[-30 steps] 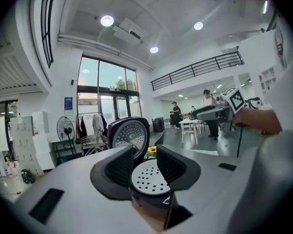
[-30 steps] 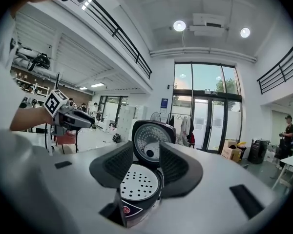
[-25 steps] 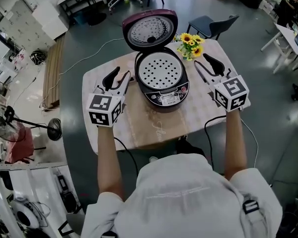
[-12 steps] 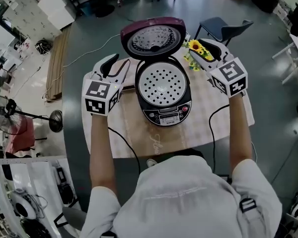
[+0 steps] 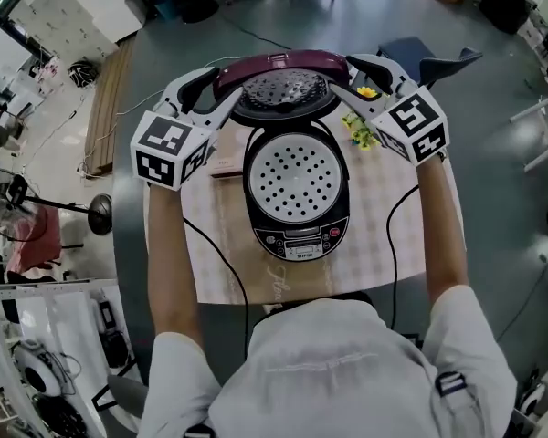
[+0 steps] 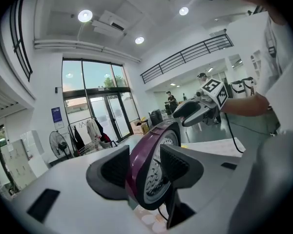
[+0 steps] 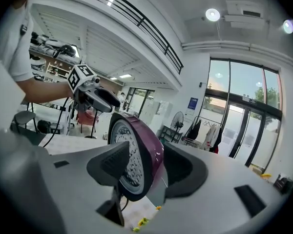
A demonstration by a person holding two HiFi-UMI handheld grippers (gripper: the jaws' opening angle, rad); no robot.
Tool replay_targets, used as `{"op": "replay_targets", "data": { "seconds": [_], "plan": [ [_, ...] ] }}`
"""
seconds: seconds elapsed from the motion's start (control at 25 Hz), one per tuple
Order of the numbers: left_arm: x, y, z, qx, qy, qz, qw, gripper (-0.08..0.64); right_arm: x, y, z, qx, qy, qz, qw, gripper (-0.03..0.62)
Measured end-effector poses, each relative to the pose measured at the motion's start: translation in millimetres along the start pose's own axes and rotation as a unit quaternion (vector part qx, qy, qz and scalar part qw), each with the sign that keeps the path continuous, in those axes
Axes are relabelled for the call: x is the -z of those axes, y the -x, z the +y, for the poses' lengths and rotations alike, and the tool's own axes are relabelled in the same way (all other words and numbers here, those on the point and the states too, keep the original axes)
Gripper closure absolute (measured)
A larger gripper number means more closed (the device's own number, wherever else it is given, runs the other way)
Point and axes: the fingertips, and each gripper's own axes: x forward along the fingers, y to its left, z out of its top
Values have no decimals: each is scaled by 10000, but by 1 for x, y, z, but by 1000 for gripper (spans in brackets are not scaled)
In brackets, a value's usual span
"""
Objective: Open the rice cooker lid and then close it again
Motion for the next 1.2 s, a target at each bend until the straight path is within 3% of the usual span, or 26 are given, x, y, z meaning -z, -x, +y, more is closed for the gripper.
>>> {"op": "replay_targets", "data": {
  "seconds": [0.44,0.76,0.84,1.2],
  "plan": [
    [-3,-32,1,401,-277,133,9987,339,-13,-38,1,-853,511,32,9950,316],
    [-2,-37,1,572,-406,232,9973,333,-13,-55,4,-1193,553,-59,9913,327],
    [-1,-38,0,567,-453,242,9971,333,-13,-55,7,-1244,533,-103,9907,356],
    [0,-31,-8,642,-364,113,9972,336,-11,-49,14,-1198,526,-73,9914,351]
  ]
}}
